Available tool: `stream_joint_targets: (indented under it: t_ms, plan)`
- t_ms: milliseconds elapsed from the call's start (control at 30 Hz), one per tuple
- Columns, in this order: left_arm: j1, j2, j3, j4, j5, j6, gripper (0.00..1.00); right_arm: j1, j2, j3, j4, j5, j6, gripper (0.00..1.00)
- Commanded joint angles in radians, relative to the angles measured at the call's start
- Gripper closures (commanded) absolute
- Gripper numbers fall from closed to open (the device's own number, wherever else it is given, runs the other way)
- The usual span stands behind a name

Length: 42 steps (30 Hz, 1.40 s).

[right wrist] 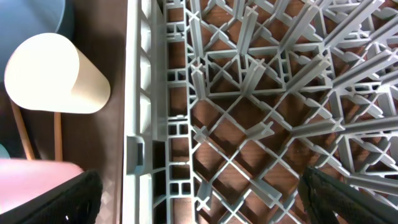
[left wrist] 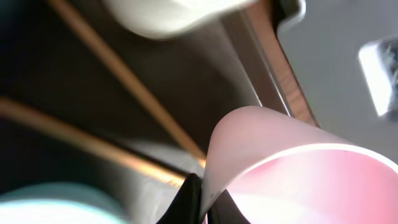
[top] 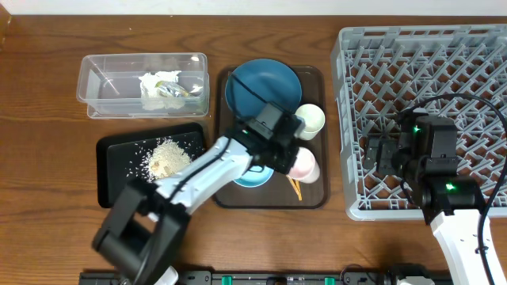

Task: Sort waste into correct bins and load items into the dishwasher rack
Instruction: 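Grasp the pink paper cup with the left gripper and lift it, then hand the pink cup from the left gripper to the right gripper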

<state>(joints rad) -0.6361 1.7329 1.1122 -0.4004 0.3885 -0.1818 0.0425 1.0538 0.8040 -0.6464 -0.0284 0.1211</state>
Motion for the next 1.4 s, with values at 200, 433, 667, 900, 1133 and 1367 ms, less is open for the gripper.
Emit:
stream_joint_targets:
  t_ms: [200,433,667,900,1133,1367]
  plan:
    - [0.256,-0.22,0.017,0.022,0.215,-0.247,0.94,0.004,0.002,0.021,0.039,-0.079,-0.037,0.01]
    - [0.396,-0.153,0.016,0.19,0.702,-0.335,0.94,0.005,0.064,0.018,0.09,-0.737,-0.348,0.01]
    - [0.399,-0.063,0.016,0.342,0.954,-0.401,0.94,0.005,0.196,0.018,0.139,-1.049,-0.457,0.01]
    - [0.371,-0.042,0.016,0.342,0.984,-0.404,0.94,0.02,0.3,0.018,0.327,-1.175,-0.458,0.02]
    - [0.339,-0.042,0.016,0.342,0.985,-0.406,0.94,0.064,0.33,0.018,0.548,-1.215,-0.39,0.02]
    - [0.319,-0.042,0.016,0.342,0.988,-0.414,0.94,0.098,0.33,0.018,0.742,-1.22,-0.311,0.07]
